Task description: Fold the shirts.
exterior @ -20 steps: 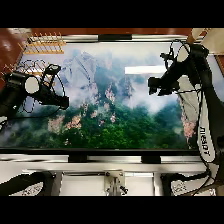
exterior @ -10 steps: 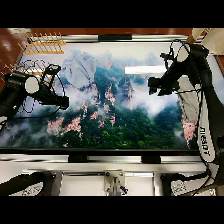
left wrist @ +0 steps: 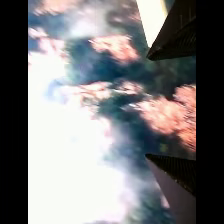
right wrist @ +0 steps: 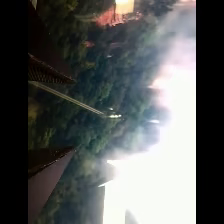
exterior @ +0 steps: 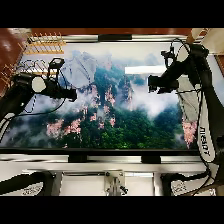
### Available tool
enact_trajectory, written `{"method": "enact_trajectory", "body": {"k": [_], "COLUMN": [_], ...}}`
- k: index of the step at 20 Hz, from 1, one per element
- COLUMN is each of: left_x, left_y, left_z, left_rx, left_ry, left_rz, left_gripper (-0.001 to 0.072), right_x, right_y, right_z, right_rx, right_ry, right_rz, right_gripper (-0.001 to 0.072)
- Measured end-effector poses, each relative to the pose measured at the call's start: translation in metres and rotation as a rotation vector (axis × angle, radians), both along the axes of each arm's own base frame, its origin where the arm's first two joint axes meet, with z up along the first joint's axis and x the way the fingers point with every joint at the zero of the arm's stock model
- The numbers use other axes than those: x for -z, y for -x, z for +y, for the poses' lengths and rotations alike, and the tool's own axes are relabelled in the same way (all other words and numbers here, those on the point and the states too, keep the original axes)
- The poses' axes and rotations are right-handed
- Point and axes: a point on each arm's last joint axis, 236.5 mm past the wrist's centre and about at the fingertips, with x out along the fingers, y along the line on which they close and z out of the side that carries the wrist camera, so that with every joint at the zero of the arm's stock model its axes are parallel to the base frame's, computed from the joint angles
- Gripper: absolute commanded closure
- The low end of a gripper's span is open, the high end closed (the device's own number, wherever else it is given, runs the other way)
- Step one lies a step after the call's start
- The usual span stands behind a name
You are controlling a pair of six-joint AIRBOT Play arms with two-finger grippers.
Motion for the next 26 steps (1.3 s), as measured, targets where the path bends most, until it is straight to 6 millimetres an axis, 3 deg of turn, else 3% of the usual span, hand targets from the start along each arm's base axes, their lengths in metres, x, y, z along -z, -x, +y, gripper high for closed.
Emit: {"method": "enact_trajectory", "body": {"k": [5,9,11,16,17,19,21,23,24,26], "left_x": [0.016,0.046,0.065,0.104,0.107,0.115,0.114,0.1,0.082,0.024], "left_y": [-0.087,-0.145,-0.161,-0.176,-0.178,-0.181,-0.184,-0.187,-0.191,-0.193], "left_z": [0.02,0.043,0.048,0.046,0.043,0.038,0.034,0.031,0.028,0.016], "left_rx": [-0.164,-0.243,-0.262,-0.295,-0.301,-0.314,-0.322,-0.321,-0.307,-0.231], "left_ry": [0.074,0.088,0.091,0.139,0.158,0.193,0.219,0.238,0.246,0.244], "left_rz": [-0.09,-0.108,-0.099,-0.059,-0.059,-0.051,-0.054,-0.074,-0.107,-0.213], "left_gripper": [-0.0011,-0.001,-0.001,0.0006,0.0186,0.0641,0.0674,0.0676,0.0676,0.0676], "right_x": [-0.001,-0.001,-0.002,-0.003,-0.003,-0.003,-0.003,-0.003,-0.003,-0.003], "right_y": [-0.009,-0.008,-0.007,-0.006,-0.006,-0.006,-0.006,-0.006,-0.006,-0.005], "right_z": [0.001,0.003,0.006,0.011,0.011,0.012,0.012,0.012,0.012,0.013], "right_rx": [0.007,0.006,0.003,0.0,0.0,0.0,0.0,0.0,-0.001,-0.013], "right_ry": [-0.004,-0.011,-0.027,-0.044,-0.046,-0.049,-0.049,-0.05,-0.052,-0.053], "right_rz": [-0.037,-0.035,-0.03,-0.028,-0.027,-0.027,-0.028,-0.027,-0.027,-0.027], "right_gripper": [0.0207,0.0206,0.0206,0.0206,0.0206,0.0206,0.0207,0.0207,0.0207,0.0208]}}
